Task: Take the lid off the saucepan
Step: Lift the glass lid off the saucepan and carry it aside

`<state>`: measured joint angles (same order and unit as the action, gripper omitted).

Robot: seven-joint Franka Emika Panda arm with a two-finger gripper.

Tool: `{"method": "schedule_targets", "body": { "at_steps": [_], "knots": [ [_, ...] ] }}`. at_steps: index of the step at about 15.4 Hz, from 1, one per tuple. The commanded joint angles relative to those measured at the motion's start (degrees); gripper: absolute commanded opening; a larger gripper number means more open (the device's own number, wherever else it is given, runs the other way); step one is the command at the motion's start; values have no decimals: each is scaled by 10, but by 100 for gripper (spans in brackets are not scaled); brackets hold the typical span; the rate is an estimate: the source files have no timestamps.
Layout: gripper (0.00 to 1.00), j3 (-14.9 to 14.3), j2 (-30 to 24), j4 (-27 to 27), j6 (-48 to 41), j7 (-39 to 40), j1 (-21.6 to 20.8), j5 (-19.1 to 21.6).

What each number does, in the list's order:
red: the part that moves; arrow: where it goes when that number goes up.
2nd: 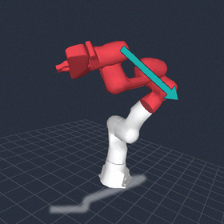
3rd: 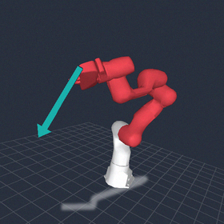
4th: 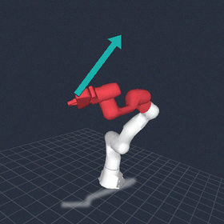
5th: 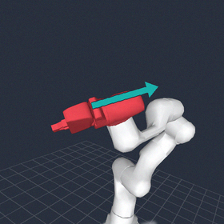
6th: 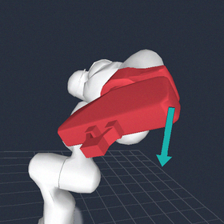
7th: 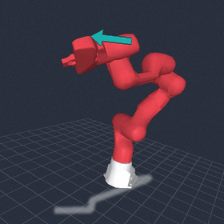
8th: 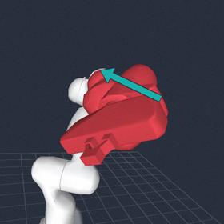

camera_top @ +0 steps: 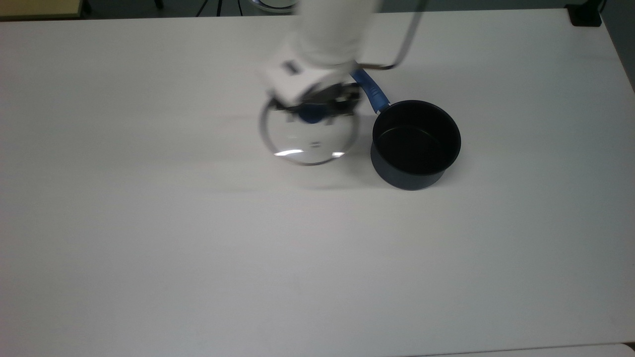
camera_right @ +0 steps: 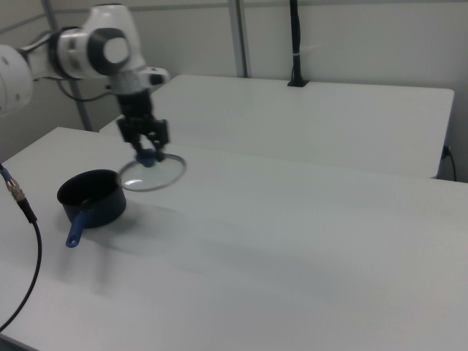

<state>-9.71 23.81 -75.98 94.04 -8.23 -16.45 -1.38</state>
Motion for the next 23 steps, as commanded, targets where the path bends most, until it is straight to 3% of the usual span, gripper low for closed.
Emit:
{"method": "schedule_targets", "body": {
  "at_steps": [1, 6, 8, 15, 23],
  "knots": [
    [56, 0, -12, -31, 4, 67, 76, -20],
    [56, 4, -9, -64, 93, 106, 171, -28],
    [56, 4, 0, -82, 131, 113, 186, -38],
    [56, 4, 48, -115, 179, 137, 210, -40],
    [57, 4, 59, -141, 210, 152, 219, -38]
  ]
}}
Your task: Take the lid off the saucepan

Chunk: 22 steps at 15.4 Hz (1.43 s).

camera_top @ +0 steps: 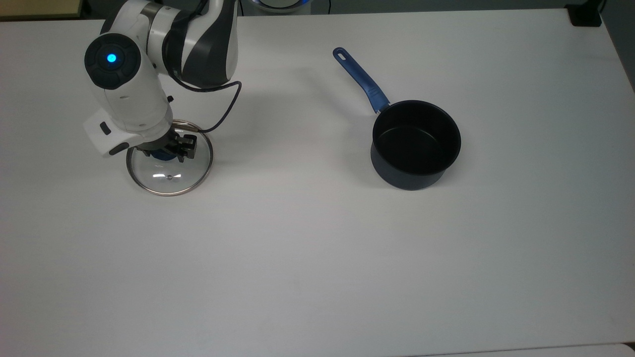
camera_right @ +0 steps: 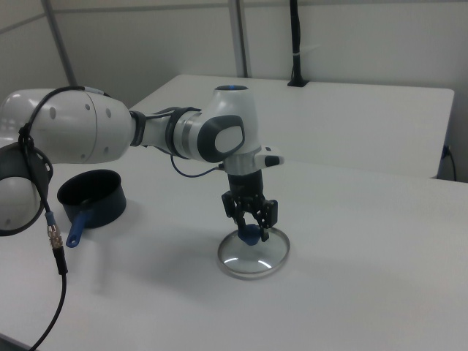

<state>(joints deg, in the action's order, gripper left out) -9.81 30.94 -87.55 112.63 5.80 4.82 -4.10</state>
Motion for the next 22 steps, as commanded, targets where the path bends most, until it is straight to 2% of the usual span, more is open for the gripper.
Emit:
{"method": "schedule_targets", "body": {
  "at_steps": [1, 10, 11, 12, 13, 16, 18, 22],
  "knots": [
    [58, 5, -11, -25, 24, 11, 8, -10],
    [81, 3, -11, -25, 22, 24, 20, -3],
    [87, 3, -12, -25, 20, 23, 20, -3],
    [98, 3, -14, -25, 18, 22, 20, -3],
    [100, 3, -18, -25, 16, 18, 20, -3],
    [100, 3, -32, -24, 8, 1, 13, -3],
    [100, 3, -51, -19, -27, -10, 11, -3],
    [100, 4, -132, -24, -95, -11, -5, -3]
  ]
}}
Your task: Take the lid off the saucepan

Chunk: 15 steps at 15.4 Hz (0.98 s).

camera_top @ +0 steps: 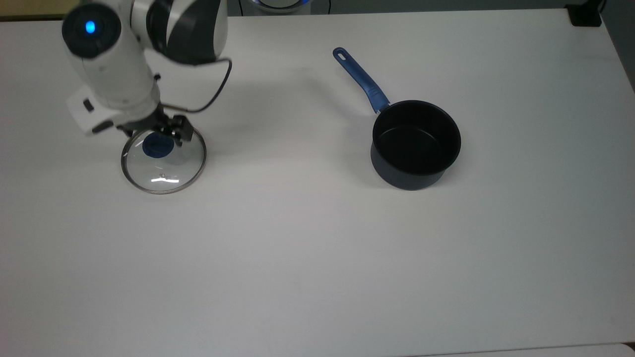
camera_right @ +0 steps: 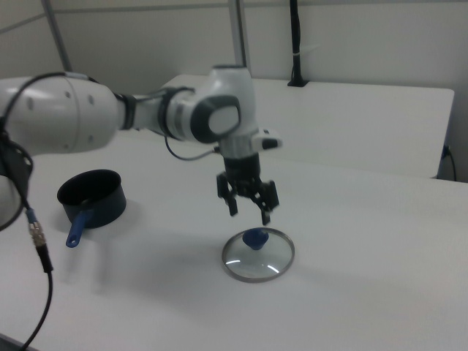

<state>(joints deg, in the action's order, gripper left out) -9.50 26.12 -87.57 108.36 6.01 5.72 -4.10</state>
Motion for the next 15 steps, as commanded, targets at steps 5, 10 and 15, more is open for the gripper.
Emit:
{"method": "schedule_targets", "body": {
  "at_steps": [5, 10, 15],
  "knots": [
    [100, 15, -181, -38, -132, -14, -38, -3],
    [100, 50, -234, -65, -176, -28, -66, -3],
    [100, 51, -230, -63, -160, -50, -63, -2]
  ]
}}
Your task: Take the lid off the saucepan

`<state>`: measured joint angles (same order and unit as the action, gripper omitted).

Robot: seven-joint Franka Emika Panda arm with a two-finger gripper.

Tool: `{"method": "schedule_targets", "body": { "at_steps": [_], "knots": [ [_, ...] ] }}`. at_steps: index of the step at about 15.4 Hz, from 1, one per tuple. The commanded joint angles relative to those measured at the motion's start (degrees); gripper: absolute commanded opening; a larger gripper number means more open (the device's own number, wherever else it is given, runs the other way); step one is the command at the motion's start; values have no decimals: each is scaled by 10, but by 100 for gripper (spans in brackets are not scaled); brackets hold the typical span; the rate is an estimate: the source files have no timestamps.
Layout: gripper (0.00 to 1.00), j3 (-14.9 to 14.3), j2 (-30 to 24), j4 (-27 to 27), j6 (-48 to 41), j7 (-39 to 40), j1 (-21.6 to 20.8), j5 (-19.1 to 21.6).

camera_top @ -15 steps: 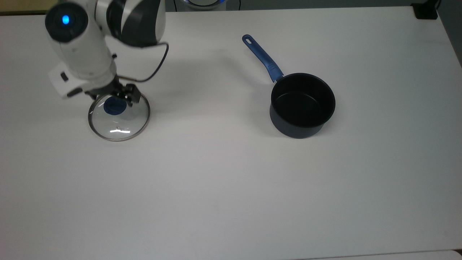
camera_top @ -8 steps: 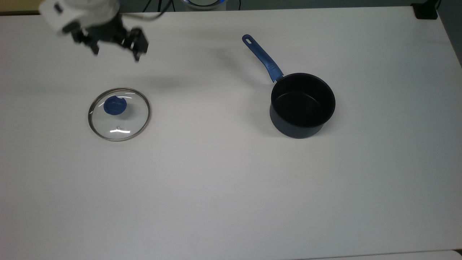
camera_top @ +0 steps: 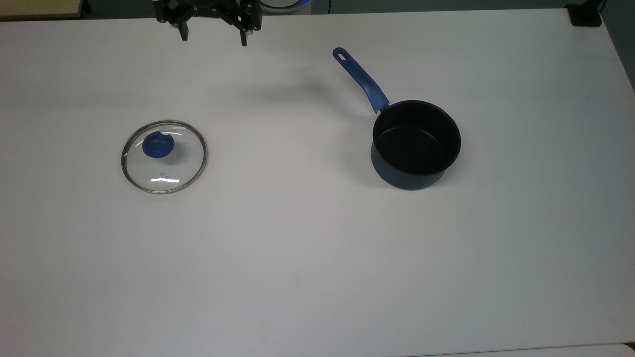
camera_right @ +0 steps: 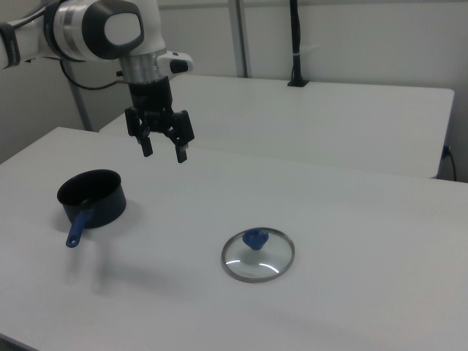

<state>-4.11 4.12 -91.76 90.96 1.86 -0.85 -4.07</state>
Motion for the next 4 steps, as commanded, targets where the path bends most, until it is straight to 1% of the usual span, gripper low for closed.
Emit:
{"method": "schedule_targets", "body": {
  "at_steps": [1, 4],
  "knots": [
    [100, -3, -7, -20, 14, -7, 2, -1],
    [100, -6, -4, -19, 15, -7, 5, -1]
  ]
}}
